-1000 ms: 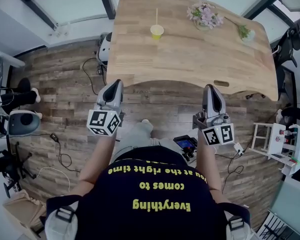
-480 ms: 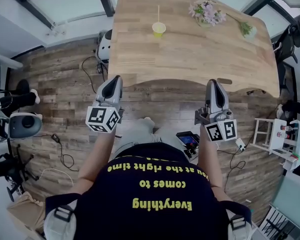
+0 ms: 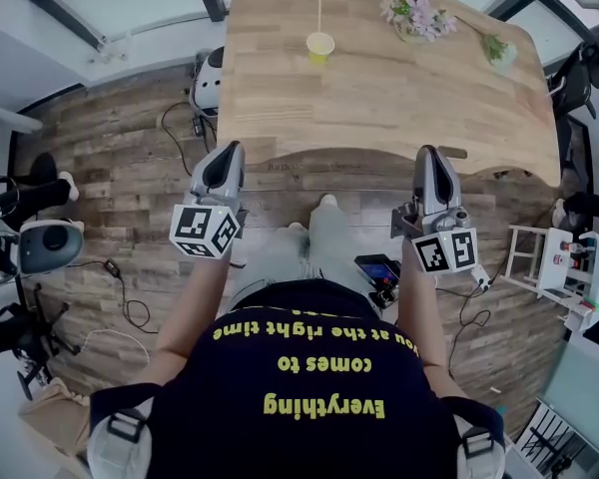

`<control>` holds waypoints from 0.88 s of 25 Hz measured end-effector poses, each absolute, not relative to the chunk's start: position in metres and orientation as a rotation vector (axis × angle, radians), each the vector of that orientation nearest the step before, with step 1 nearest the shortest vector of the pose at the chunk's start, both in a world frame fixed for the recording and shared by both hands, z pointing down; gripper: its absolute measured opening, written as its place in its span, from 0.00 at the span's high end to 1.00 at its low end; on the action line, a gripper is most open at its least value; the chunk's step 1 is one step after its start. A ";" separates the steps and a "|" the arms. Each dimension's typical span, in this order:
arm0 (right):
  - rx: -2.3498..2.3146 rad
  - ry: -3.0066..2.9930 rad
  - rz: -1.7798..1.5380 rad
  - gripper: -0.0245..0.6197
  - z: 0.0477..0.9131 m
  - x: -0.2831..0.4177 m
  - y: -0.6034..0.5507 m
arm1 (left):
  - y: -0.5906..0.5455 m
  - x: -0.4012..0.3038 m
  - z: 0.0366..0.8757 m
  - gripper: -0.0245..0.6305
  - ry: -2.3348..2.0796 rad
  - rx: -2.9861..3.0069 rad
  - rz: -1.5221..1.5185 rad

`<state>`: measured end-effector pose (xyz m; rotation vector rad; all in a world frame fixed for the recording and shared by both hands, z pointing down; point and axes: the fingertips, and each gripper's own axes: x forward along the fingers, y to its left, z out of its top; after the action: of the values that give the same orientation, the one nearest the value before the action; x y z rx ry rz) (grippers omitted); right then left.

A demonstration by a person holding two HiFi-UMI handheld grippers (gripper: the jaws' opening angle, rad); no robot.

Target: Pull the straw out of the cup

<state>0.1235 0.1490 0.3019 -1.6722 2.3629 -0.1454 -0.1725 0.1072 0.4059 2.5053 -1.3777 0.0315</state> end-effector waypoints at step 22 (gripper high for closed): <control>-1.572 2.408 -0.166 0.95 0.301 0.112 0.082 | 0.075 -0.196 0.410 0.96 -1.498 2.421 0.029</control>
<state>0.1125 0.0816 0.3007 -1.5722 2.4081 -0.1663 -0.1956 0.0749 0.4098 2.4214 -1.4978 0.0290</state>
